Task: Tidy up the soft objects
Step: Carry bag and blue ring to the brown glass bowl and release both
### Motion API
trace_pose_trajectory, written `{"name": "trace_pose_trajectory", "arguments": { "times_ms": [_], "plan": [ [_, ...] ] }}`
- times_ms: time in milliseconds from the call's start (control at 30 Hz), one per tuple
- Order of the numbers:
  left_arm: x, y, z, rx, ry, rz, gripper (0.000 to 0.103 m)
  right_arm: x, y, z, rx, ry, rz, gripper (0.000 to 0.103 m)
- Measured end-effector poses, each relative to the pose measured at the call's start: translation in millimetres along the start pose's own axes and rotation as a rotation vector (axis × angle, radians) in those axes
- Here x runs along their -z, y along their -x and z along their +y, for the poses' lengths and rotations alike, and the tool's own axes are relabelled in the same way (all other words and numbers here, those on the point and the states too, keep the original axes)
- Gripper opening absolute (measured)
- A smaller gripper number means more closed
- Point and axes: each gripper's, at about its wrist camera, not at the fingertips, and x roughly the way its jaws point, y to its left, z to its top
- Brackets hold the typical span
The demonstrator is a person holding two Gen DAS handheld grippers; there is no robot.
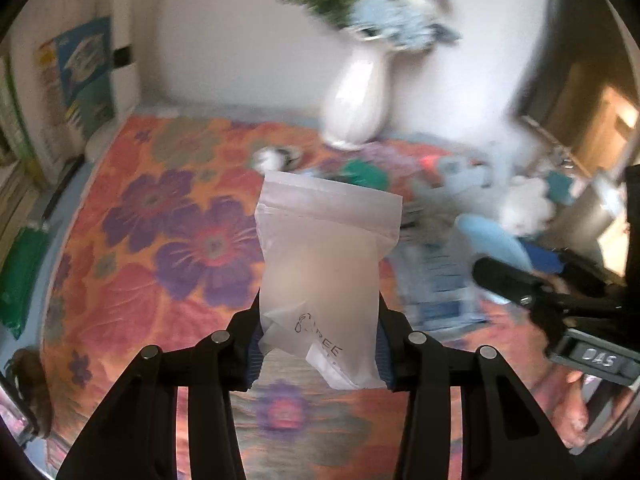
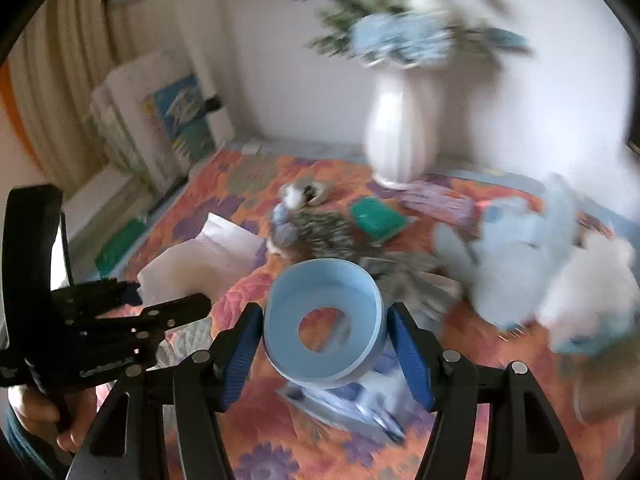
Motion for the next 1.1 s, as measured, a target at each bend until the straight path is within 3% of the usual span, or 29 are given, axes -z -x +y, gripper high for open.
{"name": "trace_pose_trajectory", "arguments": {
  "times_ms": [333, 667, 1100],
  "plan": [
    [-3.7, -15.0, -110.2, 0.221, -0.179, 0.056, 0.041, 42.4, 64.6, -76.3, 0.088, -0.178, 0.037, 0.063],
    [7.3, -38.1, -221.1, 0.418, -0.4, 0.139, 0.041, 80.5, 132.7, -161.8, 0.206, -0.356, 0.016, 0.063],
    [-8.7, -41.9, -315.1, 0.535, -0.573, 0.116, 0.041, 89.5, 208.2, -230.9, 0.371, -0.44, -0.103, 0.063]
  ]
}}
